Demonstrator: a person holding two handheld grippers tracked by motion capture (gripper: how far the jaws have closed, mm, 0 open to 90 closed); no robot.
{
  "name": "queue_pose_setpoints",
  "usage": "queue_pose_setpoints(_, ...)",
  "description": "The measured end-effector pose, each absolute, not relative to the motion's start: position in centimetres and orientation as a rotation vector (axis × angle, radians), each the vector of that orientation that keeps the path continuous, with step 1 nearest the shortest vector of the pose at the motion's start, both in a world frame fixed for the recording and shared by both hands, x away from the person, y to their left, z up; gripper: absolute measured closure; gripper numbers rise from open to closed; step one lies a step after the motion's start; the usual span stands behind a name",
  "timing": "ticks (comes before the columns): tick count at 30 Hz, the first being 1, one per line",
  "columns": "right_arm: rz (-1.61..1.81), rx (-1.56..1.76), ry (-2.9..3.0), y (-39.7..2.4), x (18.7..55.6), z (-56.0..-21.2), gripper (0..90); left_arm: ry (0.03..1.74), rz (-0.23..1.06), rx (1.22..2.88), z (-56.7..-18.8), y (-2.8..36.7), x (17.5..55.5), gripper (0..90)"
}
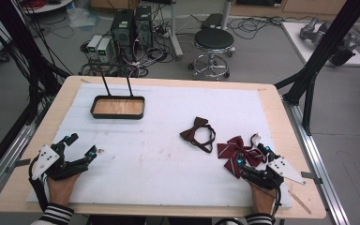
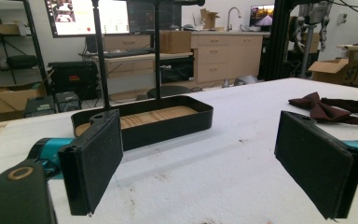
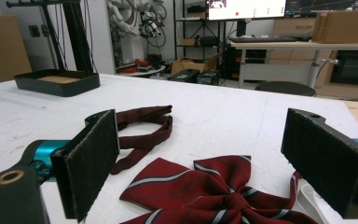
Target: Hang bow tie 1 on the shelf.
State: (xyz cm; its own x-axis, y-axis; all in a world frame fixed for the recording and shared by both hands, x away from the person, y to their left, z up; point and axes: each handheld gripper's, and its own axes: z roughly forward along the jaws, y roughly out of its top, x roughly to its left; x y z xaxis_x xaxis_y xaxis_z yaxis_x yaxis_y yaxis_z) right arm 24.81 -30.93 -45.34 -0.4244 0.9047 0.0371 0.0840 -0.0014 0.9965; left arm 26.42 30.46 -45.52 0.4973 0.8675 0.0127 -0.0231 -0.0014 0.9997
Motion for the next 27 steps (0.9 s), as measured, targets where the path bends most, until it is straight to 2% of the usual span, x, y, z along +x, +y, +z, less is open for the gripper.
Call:
queue_pose_setpoints(17,1.497,1.033,1.63,-30.9,24.9,-45.2,10.5,0.819,0.816,1.408,-45.5,30.5,26.7,15.7)
queue_pose_setpoints(27,1.436,1.018,1.725,-30.9,25.0,-42.9,10.5,0.814,0.831,1.404,-45.5,30.5,26.5,15.7)
